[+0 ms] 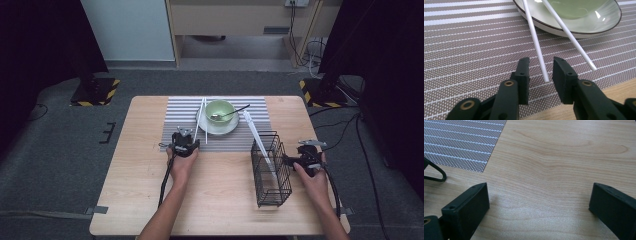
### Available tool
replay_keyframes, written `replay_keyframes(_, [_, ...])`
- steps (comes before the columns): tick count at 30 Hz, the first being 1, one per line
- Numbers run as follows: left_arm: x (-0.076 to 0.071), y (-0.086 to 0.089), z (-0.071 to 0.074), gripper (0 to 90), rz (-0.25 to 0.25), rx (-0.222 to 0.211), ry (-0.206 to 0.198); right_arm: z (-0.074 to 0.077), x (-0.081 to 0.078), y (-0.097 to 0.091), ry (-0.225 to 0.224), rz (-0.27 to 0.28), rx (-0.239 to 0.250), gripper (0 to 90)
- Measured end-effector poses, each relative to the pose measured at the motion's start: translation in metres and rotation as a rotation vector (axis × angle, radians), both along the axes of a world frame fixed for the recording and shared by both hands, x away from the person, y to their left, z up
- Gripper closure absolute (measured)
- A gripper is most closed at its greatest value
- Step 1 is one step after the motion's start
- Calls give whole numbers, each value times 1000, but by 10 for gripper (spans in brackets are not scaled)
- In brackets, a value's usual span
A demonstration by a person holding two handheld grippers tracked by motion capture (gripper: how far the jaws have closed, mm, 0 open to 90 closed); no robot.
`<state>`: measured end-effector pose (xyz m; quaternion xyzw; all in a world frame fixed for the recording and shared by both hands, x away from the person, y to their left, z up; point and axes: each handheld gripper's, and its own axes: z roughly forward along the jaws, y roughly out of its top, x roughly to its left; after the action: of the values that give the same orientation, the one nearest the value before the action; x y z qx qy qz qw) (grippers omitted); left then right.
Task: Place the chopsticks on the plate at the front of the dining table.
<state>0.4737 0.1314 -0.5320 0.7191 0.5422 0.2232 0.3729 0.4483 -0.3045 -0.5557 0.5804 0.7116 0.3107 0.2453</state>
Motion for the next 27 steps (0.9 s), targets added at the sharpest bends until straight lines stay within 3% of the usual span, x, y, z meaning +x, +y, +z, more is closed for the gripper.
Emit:
replay_keyframes(17, [-1,-12,-1,750,-46,-26,-6,0,0,0,0,0,0,29])
replay_keyframes(27, [1,-18,-1,756,-67,-4,-14,0,0,0,0,0,0,29])
